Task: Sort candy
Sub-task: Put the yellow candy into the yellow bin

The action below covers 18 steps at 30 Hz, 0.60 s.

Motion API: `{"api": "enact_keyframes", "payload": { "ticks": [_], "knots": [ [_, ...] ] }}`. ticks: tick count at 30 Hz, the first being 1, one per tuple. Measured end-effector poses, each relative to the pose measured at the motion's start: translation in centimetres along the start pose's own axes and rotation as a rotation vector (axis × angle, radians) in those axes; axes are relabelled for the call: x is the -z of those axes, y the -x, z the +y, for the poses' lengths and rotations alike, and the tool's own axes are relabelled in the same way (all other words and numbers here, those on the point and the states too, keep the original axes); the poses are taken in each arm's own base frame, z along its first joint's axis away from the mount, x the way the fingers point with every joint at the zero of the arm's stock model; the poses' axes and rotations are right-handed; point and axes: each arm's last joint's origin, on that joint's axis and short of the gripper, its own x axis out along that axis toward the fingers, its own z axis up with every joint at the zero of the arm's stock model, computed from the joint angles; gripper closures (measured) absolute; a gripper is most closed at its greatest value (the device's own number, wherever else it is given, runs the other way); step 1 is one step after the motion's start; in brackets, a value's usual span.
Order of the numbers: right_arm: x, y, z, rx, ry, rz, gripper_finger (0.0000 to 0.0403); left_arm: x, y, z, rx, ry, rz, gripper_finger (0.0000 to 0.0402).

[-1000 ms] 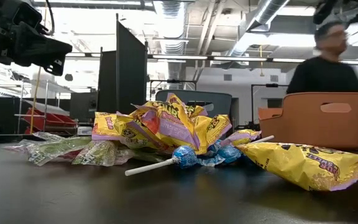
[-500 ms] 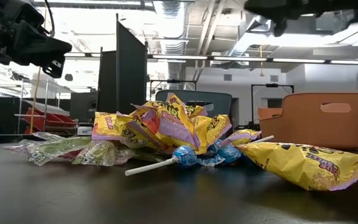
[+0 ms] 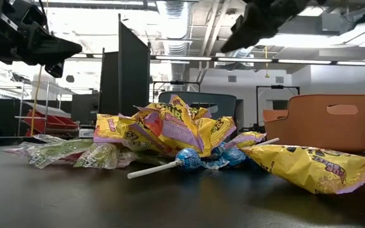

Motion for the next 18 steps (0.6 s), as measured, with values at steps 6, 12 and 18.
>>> {"api": "enact_keyframes", "payload": {
  "ticks": [6,12,18],
  "knots": [
    [-0.1,-2.4,2.3,-0.094,0.042,0.230,0.0352,-0.1,0.0,0.1,-0.022,-0.054,-0.005,0.0393],
    [1.5,-5.7,4.1,-0.133,0.090,0.392,0.0266,-0.1,0.0,0.3,-0.110,-0.068,-0.011,0.0360],
    [2.4,-7.9,5.0,-0.156,0.148,0.464,0.0158,-0.1,0.0,0.3,-0.111,-0.068,-0.011,0.0316]
  ]
}}
